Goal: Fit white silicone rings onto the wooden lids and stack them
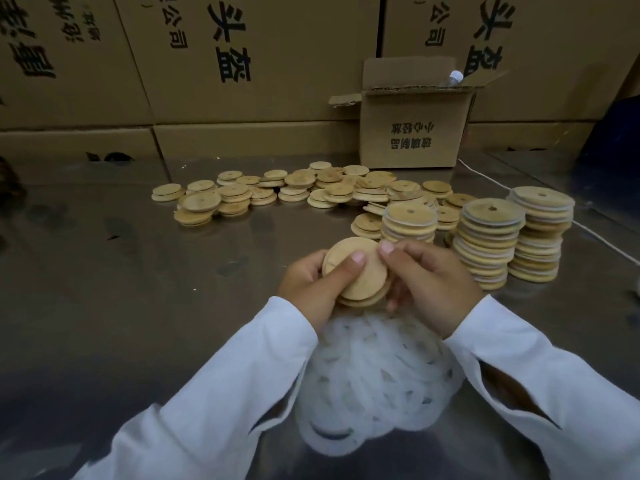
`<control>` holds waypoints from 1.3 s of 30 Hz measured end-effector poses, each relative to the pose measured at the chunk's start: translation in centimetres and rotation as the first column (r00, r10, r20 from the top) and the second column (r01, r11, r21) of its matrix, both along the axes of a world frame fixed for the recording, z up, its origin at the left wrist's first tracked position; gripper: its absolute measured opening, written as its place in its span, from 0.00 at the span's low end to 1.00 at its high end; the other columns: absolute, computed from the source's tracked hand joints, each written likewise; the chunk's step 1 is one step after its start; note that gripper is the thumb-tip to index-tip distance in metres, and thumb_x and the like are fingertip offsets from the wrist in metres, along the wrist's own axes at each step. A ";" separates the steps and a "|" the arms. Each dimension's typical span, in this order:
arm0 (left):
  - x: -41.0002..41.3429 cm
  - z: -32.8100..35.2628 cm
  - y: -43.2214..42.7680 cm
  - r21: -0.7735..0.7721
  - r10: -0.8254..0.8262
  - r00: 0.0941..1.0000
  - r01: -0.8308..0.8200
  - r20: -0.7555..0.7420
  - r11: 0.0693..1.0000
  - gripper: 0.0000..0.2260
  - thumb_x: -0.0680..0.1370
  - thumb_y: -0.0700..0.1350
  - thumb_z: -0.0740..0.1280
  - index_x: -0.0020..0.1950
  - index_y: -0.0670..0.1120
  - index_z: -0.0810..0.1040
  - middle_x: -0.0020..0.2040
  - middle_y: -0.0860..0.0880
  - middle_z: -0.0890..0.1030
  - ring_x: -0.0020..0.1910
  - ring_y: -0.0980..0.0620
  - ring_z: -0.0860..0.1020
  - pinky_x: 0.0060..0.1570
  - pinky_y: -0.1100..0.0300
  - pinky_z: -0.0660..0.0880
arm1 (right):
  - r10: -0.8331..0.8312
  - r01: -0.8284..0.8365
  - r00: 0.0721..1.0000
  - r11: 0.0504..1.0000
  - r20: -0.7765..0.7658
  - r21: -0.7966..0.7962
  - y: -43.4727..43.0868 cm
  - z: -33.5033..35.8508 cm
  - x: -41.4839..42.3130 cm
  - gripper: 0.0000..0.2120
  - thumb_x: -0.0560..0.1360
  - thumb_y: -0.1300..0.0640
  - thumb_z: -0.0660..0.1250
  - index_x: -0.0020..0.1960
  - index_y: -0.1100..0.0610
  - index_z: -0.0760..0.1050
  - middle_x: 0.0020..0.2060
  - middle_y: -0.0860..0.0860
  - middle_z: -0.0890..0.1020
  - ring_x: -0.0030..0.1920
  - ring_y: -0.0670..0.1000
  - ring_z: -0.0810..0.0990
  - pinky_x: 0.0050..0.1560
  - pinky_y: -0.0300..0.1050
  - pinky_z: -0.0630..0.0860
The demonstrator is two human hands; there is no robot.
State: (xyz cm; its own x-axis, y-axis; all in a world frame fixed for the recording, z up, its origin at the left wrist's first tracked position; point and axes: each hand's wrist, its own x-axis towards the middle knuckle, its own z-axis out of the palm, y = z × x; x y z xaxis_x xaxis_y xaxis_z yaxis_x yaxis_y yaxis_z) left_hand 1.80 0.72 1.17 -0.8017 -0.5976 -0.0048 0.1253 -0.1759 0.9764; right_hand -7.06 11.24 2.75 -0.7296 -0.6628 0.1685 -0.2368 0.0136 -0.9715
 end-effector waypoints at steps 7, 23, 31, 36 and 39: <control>-0.2 -0.7 -0.8 -0.068 -0.068 0.998 0.069 0.012 0.995 0.15 0.61 0.50 0.72 0.45 0.47 0.83 0.46 0.43 0.84 0.47 0.46 0.81 0.54 0.51 0.76 | 0.246 -0.071 0.927 0.856 -0.283 0.511 2.8 0.3 -3.0 0.03 0.68 0.58 0.69 0.35 0.54 0.80 0.37 0.57 0.83 0.39 0.54 0.79 0.47 0.46 0.76; 0.3 0.3 -1.3 0.141 -0.200 0.965 0.225 -0.172 0.964 0.12 0.65 0.45 0.67 0.47 0.51 0.83 0.41 0.49 0.84 0.40 0.53 0.82 0.38 0.59 0.79 | 0.424 -0.319 0.883 0.856 -0.200 0.407 3.9 0.9 -3.7 0.04 0.63 0.57 0.75 0.34 0.50 0.81 0.29 0.46 0.82 0.31 0.39 0.77 0.35 0.28 0.72; 0.4 0.6 -1.1 0.222 -0.235 0.958 0.268 -0.164 0.937 0.11 0.67 0.46 0.67 0.47 0.50 0.83 0.44 0.43 0.83 0.45 0.42 0.82 0.35 0.51 0.80 | 0.368 -0.370 0.928 0.929 -0.060 -0.025 3.3 1.8 -2.0 0.07 0.58 0.55 0.70 0.35 0.55 0.80 0.29 0.48 0.82 0.32 0.42 0.79 0.36 0.31 0.75; 0.1 1.0 -0.4 0.307 -0.294 0.954 0.298 -0.061 0.904 0.19 0.75 0.58 0.57 0.51 0.46 0.79 0.43 0.43 0.84 0.41 0.46 0.83 0.35 0.49 0.81 | 0.210 -0.205 0.977 0.969 0.025 -0.136 2.0 1.0 -0.8 0.02 0.65 0.63 0.68 0.38 0.60 0.78 0.26 0.48 0.82 0.28 0.41 0.79 0.31 0.30 0.73; -0.1 1.0 -0.3 0.290 -0.318 0.948 0.307 -0.010 0.906 0.27 0.72 0.66 0.52 0.51 0.46 0.78 0.44 0.43 0.84 0.44 0.43 0.82 0.35 0.49 0.81 | 0.147 -0.140 0.988 0.980 0.043 -0.144 1.7 0.8 -0.5 0.03 0.69 0.66 0.67 0.38 0.60 0.78 0.25 0.48 0.81 0.27 0.41 0.78 0.29 0.30 0.73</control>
State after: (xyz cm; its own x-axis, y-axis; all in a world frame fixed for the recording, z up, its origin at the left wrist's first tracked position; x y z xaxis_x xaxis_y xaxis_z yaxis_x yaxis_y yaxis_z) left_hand 1.70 0.44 2.17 -0.9434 -0.2852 -0.1694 -0.0161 -0.4706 0.8822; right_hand -7.60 12.92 3.57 -0.6389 -0.7337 0.2312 -0.1746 -0.1544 -0.9725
